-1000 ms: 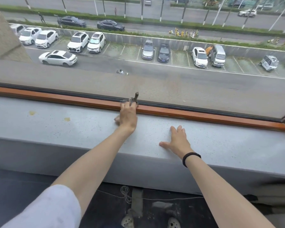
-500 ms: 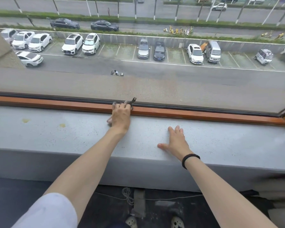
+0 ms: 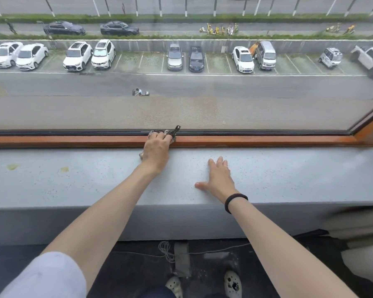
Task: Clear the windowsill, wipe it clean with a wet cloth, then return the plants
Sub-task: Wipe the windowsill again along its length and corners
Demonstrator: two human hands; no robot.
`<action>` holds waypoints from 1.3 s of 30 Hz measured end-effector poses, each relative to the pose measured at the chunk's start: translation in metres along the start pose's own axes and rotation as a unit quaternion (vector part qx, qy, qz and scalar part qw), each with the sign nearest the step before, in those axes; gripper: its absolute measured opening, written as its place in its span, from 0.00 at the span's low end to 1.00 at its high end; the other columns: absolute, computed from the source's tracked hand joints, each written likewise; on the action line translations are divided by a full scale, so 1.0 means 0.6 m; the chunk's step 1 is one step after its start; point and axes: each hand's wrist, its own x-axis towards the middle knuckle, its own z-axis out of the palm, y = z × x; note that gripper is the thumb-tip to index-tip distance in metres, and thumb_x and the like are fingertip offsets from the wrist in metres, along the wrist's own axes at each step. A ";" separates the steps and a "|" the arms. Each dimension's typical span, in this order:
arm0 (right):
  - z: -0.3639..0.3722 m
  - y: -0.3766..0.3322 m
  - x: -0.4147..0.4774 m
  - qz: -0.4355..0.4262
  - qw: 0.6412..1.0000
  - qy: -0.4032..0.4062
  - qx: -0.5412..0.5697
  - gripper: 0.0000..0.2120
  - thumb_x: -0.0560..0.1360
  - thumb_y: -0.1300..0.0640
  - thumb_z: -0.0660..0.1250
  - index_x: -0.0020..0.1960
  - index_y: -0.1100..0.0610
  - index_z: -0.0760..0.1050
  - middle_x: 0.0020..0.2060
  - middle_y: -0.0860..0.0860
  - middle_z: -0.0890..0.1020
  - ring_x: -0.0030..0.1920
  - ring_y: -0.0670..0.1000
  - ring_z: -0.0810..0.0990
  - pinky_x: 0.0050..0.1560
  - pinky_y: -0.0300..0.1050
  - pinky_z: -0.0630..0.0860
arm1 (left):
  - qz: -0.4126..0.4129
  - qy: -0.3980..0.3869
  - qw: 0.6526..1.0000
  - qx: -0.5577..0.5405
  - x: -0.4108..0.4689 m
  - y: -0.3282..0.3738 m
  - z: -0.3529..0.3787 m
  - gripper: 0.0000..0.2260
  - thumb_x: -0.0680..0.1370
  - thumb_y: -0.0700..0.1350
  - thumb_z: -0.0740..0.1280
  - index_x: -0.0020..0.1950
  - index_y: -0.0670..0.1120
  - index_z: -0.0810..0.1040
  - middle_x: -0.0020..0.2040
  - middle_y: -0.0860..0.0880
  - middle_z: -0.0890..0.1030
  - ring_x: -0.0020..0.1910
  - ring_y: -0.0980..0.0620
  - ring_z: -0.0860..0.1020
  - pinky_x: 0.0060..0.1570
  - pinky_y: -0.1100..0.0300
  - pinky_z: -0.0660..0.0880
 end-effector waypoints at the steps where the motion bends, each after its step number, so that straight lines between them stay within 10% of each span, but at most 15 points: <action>1: 0.003 -0.002 0.001 -0.004 1.000 0.002 0.005 0.44 0.71 0.44 0.70 0.77 0.57 0.50 0.76 0.59 0.44 0.76 0.59 0.41 0.74 0.55 0.49 | 0.027 0.004 1.000 -0.013 0.003 0.018 0.002 0.10 0.79 0.37 0.58 0.53 0.41 0.78 0.49 0.42 0.80 0.52 0.40 0.74 0.48 0.50 0.71; 9: 0.010 -0.007 0.009 -0.007 0.998 0.035 0.053 0.47 0.69 0.47 0.73 0.77 0.59 0.50 0.76 0.57 0.51 0.76 0.57 0.45 0.74 0.57 0.55 | 0.247 -0.137 0.953 -0.104 0.069 0.167 0.051 0.23 0.68 0.30 0.62 0.60 0.44 0.79 0.60 0.47 0.80 0.58 0.42 0.72 0.64 0.51 0.66; 13: 0.014 -0.013 0.010 -0.017 0.998 0.040 0.048 0.48 0.67 0.46 0.74 0.77 0.58 0.51 0.75 0.57 0.54 0.75 0.58 0.50 0.71 0.59 0.60 | 0.320 -0.150 0.933 -0.063 0.075 0.151 0.050 0.14 0.74 0.36 0.62 0.56 0.44 0.82 0.64 0.47 0.77 0.61 0.42 0.73 0.59 0.49 0.72; 23: 0.007 -0.049 0.001 -0.004 1.000 0.006 0.011 0.42 0.69 0.45 0.73 0.74 0.58 0.56 0.76 0.60 0.47 0.76 0.59 0.43 0.74 0.55 0.52 | 0.235 -0.106 0.964 0.068 0.014 -0.087 -0.035 0.13 0.72 0.31 0.63 0.51 0.41 0.82 0.65 0.44 0.76 0.65 0.40 0.72 0.50 0.45 0.76; 33: 0.007 -0.049 0.000 -0.004 0.999 0.018 0.050 0.47 0.67 0.46 0.75 0.76 0.56 0.53 0.76 0.59 0.48 0.76 0.59 0.44 0.75 0.55 0.51 | 0.269 -0.124 0.953 0.062 0.040 0.103 0.013 0.15 0.80 0.44 0.56 0.64 0.44 0.76 0.73 0.50 0.65 0.73 0.47 0.61 0.68 0.52 0.60; 39: -0.003 -0.053 -0.009 0.002 0.999 0.008 0.037 0.44 0.69 0.45 0.73 0.75 0.57 0.54 0.77 0.59 0.47 0.77 0.58 0.43 0.75 0.54 0.50 | 0.283 -0.056 0.956 0.046 0.009 -0.080 -0.032 0.12 0.65 0.32 0.65 0.43 0.41 0.83 0.62 0.41 0.79 0.57 0.38 0.78 0.50 0.45 0.79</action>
